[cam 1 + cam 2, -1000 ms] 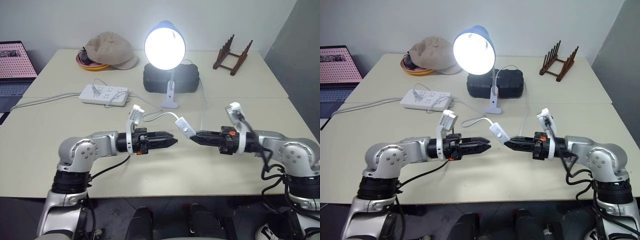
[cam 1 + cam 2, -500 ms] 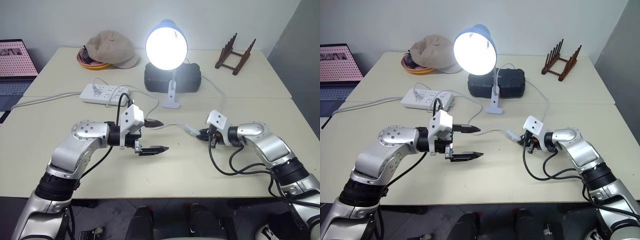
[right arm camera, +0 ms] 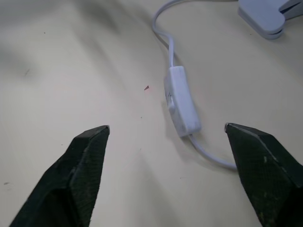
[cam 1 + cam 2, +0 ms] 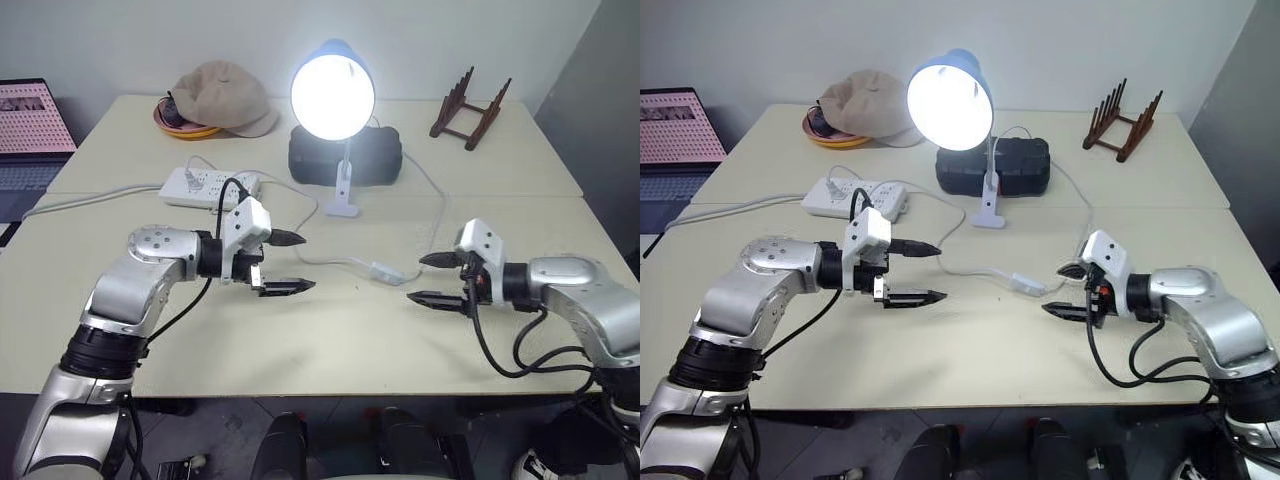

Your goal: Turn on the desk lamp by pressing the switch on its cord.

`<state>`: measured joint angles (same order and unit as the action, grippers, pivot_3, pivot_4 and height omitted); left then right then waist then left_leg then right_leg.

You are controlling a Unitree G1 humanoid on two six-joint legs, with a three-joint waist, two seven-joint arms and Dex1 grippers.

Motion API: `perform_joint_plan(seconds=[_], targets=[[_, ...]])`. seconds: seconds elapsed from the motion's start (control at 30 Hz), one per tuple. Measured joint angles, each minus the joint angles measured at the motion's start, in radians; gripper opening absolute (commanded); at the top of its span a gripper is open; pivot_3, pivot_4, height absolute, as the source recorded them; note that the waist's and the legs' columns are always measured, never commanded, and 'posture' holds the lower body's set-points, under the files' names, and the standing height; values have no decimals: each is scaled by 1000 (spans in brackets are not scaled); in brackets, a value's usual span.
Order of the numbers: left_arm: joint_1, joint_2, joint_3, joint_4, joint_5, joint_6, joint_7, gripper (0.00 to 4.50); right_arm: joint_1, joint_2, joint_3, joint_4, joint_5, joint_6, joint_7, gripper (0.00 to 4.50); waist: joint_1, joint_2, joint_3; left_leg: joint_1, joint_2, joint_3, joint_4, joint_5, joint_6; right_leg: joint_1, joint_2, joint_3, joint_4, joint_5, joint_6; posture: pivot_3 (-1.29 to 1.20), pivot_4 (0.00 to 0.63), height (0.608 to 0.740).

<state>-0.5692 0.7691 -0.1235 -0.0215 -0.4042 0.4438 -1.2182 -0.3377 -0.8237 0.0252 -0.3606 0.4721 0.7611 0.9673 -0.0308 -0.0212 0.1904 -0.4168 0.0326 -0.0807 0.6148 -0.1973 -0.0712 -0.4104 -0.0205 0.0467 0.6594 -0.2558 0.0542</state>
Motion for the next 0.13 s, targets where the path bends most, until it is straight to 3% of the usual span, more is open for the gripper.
perform_joint_plan(seconds=[0.13], targets=[[-61, 6, 0, 60, 16, -9, -27, 4500, 117, -35, -118, -126, 69, 64, -19, 4482, 1, 0, 0, 0, 0, 0, 0, 0, 0, 1, 0, 0, 0, 0, 0, 0, 150, 740]])
